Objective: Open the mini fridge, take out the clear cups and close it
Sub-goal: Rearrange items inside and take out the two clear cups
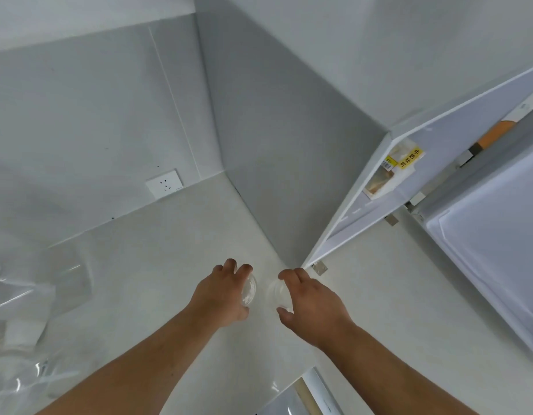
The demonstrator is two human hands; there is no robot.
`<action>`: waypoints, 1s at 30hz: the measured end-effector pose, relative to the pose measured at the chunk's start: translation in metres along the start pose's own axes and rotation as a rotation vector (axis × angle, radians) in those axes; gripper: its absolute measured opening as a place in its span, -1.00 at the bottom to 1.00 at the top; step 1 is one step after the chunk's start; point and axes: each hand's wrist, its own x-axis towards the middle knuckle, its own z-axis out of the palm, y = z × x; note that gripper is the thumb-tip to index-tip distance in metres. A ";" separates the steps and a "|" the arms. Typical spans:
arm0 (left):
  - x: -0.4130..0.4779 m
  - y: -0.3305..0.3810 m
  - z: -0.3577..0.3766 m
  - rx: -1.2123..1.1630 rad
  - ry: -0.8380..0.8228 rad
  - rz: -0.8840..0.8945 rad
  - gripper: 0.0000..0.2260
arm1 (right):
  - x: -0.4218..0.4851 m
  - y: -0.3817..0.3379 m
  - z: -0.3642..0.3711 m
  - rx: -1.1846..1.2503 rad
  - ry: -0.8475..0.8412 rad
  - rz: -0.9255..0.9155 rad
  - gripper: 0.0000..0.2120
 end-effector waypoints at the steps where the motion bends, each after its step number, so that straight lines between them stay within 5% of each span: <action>1: 0.002 -0.003 0.001 0.004 0.002 0.005 -0.22 | 0.003 -0.001 0.002 0.001 -0.002 0.001 -0.45; 30: 0.028 -0.036 0.045 0.055 0.015 0.109 -0.21 | 0.024 -0.007 0.042 0.017 -0.066 0.007 -0.44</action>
